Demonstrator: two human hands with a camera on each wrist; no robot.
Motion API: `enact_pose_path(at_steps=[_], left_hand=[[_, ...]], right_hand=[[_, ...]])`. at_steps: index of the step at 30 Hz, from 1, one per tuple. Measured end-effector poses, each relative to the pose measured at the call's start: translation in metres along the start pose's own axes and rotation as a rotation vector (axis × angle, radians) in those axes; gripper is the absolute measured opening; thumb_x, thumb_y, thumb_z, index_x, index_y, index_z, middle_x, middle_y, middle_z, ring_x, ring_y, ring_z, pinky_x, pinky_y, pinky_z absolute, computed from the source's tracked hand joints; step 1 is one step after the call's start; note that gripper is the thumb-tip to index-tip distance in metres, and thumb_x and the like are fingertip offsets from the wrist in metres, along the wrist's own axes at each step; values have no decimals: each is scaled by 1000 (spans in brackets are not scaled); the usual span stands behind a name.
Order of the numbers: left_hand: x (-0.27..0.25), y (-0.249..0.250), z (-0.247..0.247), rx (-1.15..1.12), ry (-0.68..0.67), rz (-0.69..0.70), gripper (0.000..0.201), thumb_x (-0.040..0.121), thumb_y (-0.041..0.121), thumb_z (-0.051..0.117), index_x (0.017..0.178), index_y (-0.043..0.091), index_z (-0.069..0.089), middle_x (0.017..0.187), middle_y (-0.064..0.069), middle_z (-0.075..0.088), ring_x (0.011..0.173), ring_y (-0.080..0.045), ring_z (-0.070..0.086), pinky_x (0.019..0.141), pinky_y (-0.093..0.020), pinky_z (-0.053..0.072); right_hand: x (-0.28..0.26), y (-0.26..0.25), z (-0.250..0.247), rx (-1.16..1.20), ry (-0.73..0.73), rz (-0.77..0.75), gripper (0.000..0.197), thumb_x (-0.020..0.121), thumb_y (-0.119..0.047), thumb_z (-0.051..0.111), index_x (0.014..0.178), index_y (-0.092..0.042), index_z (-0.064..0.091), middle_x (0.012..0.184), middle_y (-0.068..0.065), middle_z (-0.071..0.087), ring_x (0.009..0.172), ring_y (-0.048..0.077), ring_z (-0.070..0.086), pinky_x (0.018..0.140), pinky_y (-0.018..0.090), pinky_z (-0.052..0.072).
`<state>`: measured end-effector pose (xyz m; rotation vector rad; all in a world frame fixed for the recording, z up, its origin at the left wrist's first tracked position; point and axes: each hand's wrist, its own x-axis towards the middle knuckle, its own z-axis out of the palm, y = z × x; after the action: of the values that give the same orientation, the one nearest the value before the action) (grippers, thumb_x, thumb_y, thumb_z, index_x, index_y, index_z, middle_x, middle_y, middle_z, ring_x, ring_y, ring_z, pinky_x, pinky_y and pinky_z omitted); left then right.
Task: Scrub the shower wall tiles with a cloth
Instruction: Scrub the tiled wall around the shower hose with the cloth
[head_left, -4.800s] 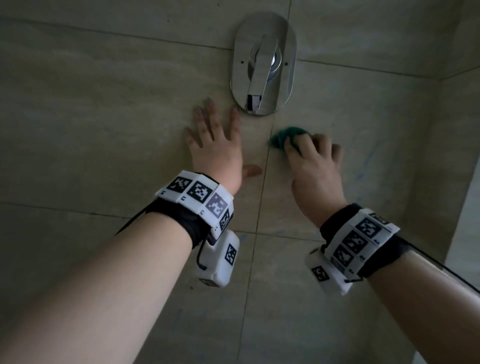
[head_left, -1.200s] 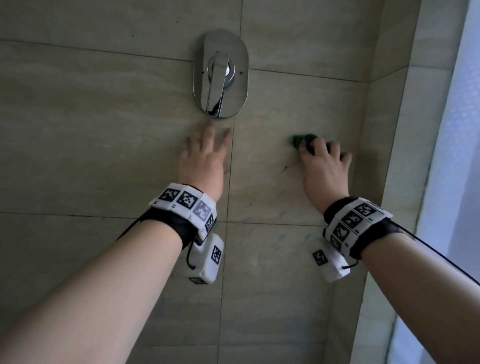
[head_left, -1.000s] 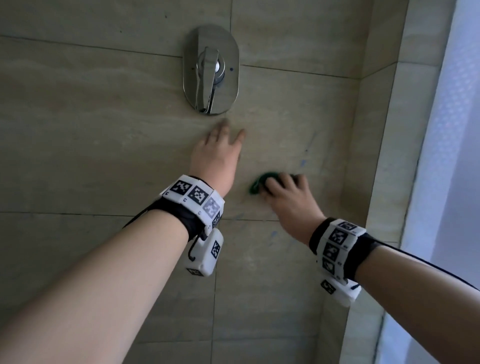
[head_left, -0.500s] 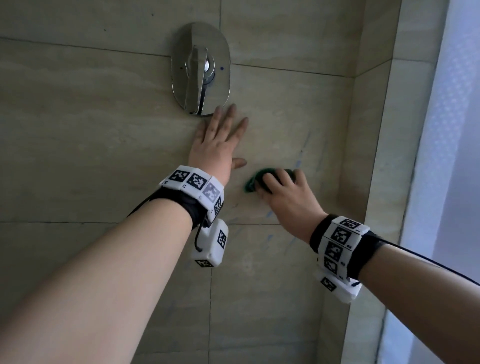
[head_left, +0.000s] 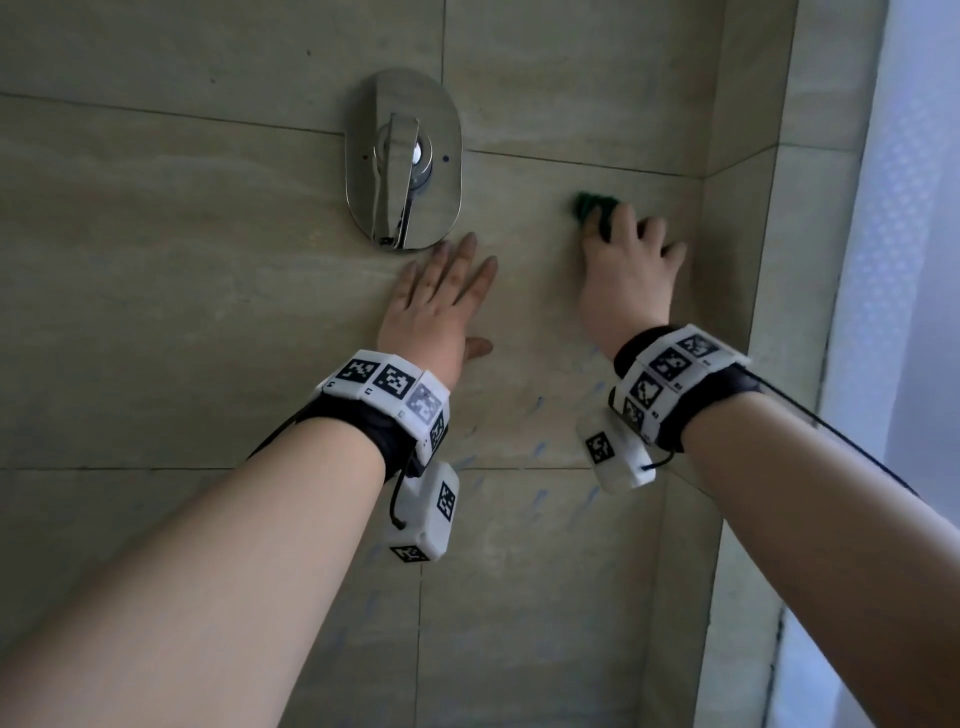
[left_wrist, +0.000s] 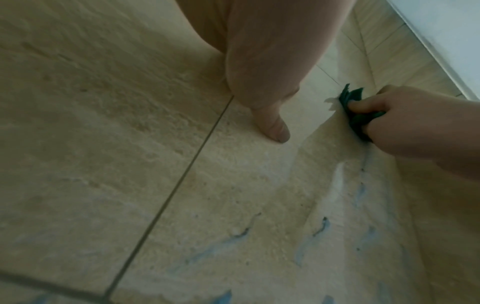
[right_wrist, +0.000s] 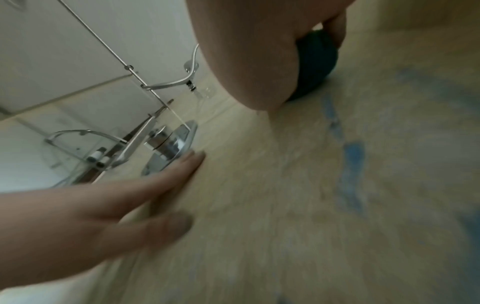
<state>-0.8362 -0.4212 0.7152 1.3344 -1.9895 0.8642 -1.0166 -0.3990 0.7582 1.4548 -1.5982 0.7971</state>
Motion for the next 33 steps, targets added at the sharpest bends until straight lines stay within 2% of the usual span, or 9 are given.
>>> enact_pose_path(at_steps=[5, 9, 12, 15, 21, 24, 26, 30, 33], left_hand=[[1, -2, 0, -18, -2, 1, 84, 94, 43, 50, 153, 27, -8, 159, 1, -21, 146, -19, -17, 115, -35, -13], [1, -2, 2, -2, -16, -1, 86, 94, 45, 50, 152, 27, -10, 158, 2, -23, 146, -19, -19, 115, -35, -12], [1, -2, 2, 3, -8, -3, 85, 94, 45, 49, 152, 27, -10, 158, 2, -23, 146, -19, -18, 115, -35, -12], [1, 0, 3, 10, 4, -13, 85, 94, 45, 49, 152, 27, -10, 159, 2, -22, 146, -20, -18, 116, -36, -11], [1, 1, 3, -9, 10, -27, 85, 93, 43, 52, 153, 28, -6, 159, 3, -20, 147, -20, -16, 117, -37, -8], [0, 3, 3, -5, 5, -28, 86, 93, 42, 53, 153, 27, -6, 159, 2, -20, 147, -21, -15, 117, -38, -7], [-1, 3, 3, -5, 8, -24, 86, 93, 41, 53, 153, 26, -6, 159, 1, -20, 147, -21, -15, 117, -38, -7], [-2, 1, 5, 2, 22, -20, 85, 93, 43, 52, 153, 27, -6, 160, 2, -19, 147, -21, -14, 117, -37, -8], [-2, 1, 4, 7, 19, -16, 85, 93, 44, 52, 153, 27, -7, 159, 2, -19, 147, -20, -14, 117, -36, -8]], right_hand=[[-23, 2, 18, -112, 80, -361, 63, 75, -9, 24, 130, -3, 54, 112, 17, 54, 97, 37, 42, 77, 49, 45], [-7, 25, 7, -123, -32, -32, 57, 87, -2, 40, 144, -3, 32, 135, 19, 36, 114, 41, 39, 94, 54, 35], [-7, 28, 6, -104, -70, 135, 48, 93, -2, 36, 141, 3, 32, 139, 21, 30, 118, 40, 35, 94, 50, 34], [-17, 23, 12, -99, -110, 149, 42, 94, -3, 37, 135, 6, 38, 140, 22, 30, 119, 41, 35, 93, 49, 35], [-41, 30, 22, -161, -17, -213, 50, 79, 0, 45, 128, 5, 51, 120, 24, 50, 97, 42, 50, 81, 53, 41], [-43, 37, 16, -180, -117, -8, 44, 90, -1, 32, 132, 7, 43, 130, 25, 40, 112, 42, 42, 95, 55, 34], [-49, 32, 21, -147, -130, 63, 41, 93, -2, 36, 131, 9, 42, 131, 26, 38, 114, 42, 40, 95, 54, 33], [-79, 6, 37, -65, -17, -260, 41, 70, -3, 39, 101, 8, 64, 104, 22, 50, 85, 37, 48, 72, 46, 45], [-82, 8, 39, -116, 29, -392, 55, 70, -10, 29, 111, 3, 64, 104, 14, 41, 82, 33, 44, 68, 41, 42]])
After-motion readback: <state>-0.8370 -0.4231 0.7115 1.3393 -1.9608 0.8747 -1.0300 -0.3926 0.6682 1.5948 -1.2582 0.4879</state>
